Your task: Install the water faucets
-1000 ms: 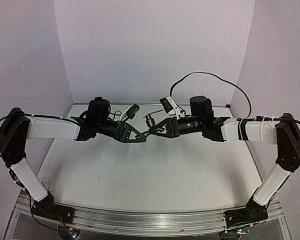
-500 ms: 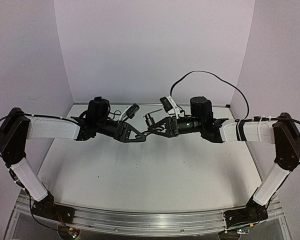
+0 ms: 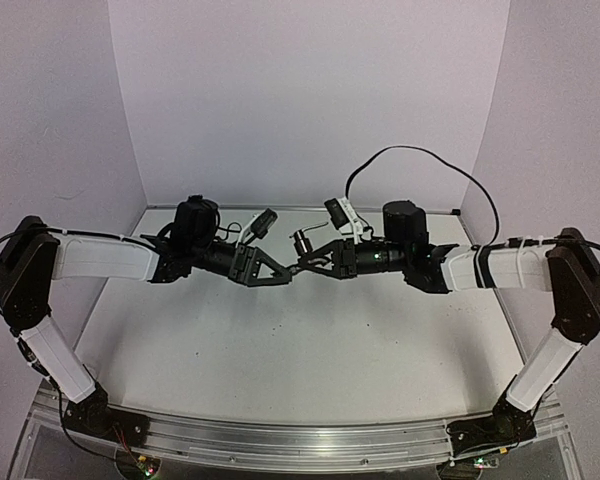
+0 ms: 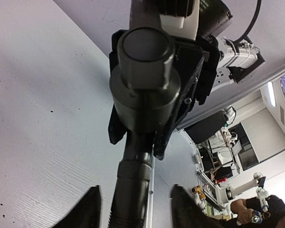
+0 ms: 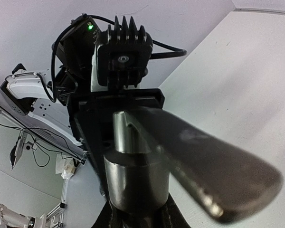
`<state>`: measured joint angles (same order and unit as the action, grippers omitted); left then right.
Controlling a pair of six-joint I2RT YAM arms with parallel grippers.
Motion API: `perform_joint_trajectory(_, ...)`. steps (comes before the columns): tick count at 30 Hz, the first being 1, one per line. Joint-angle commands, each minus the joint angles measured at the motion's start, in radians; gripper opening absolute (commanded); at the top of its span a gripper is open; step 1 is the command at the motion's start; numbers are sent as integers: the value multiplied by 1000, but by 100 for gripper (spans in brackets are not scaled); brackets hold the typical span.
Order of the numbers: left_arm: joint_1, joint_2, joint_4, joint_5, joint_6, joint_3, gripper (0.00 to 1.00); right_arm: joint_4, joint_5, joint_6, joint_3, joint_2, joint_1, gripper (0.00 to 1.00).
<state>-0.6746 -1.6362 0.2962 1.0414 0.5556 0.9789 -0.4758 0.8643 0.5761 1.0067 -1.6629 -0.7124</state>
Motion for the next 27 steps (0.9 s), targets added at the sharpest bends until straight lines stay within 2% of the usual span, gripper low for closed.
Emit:
perform_joint_trajectory(1,22,127,23,-98,25,-77,75,64,-192,-141,-37,112,4,0)
perform_joint_trajectory(3,32,182,7,-149,49,-125,81,173,-299,-223,-41,149,3,0)
perform_joint_trajectory(6,44,266,-85,-299,82,-175,83,310,-471,-344,-48,204,3,0)
perform_joint_trajectory(10,54,362,-388,-656,166,-176,82,422,-701,-410,-51,257,4,0)
perform_joint_trajectory(12,58,394,-577,-816,237,-159,82,427,-751,-400,-66,297,9,0)
perform_joint_trajectory(16,60,471,-839,-1080,454,-149,82,367,-743,-365,-141,365,29,0)
perform_joint_trajectory(20,72,526,-1136,-1303,708,-107,84,389,-756,-373,-144,359,37,0)
perform_joint_trajectory(22,97,540,-1279,-1353,795,-81,89,407,-757,-382,-143,359,37,0)
perform_joint_trajectory(27,223,547,-1461,-1399,859,-52,92,411,-726,-392,-166,404,37,0)
